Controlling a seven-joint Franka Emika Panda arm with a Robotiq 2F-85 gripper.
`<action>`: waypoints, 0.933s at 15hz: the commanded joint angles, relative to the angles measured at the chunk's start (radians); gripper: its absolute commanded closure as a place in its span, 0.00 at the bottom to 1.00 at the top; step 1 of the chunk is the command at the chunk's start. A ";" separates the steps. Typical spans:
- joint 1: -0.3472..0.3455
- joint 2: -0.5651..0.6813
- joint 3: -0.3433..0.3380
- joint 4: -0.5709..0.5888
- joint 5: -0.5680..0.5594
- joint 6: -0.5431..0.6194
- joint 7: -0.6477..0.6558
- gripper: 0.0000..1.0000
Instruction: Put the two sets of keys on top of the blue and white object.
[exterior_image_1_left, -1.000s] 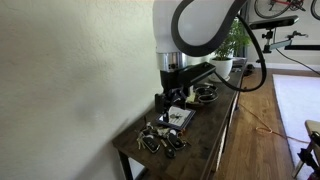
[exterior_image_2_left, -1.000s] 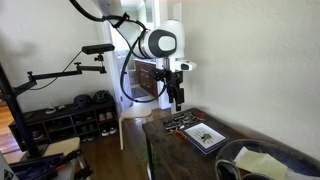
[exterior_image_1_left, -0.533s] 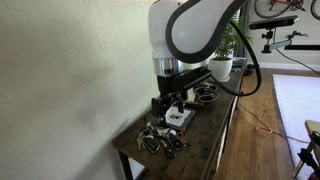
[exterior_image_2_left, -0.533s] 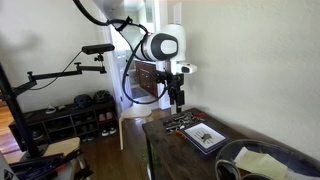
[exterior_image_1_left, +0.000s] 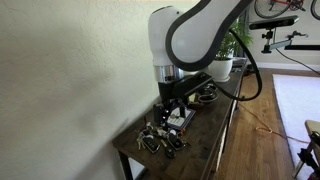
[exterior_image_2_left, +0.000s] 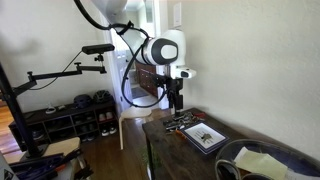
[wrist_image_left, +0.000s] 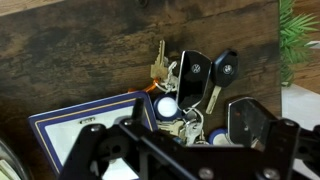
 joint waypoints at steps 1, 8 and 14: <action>0.042 0.018 -0.031 -0.011 -0.001 0.027 0.073 0.00; 0.063 0.079 -0.054 -0.005 0.014 0.093 0.153 0.00; 0.060 0.126 -0.059 0.009 0.047 0.108 0.163 0.00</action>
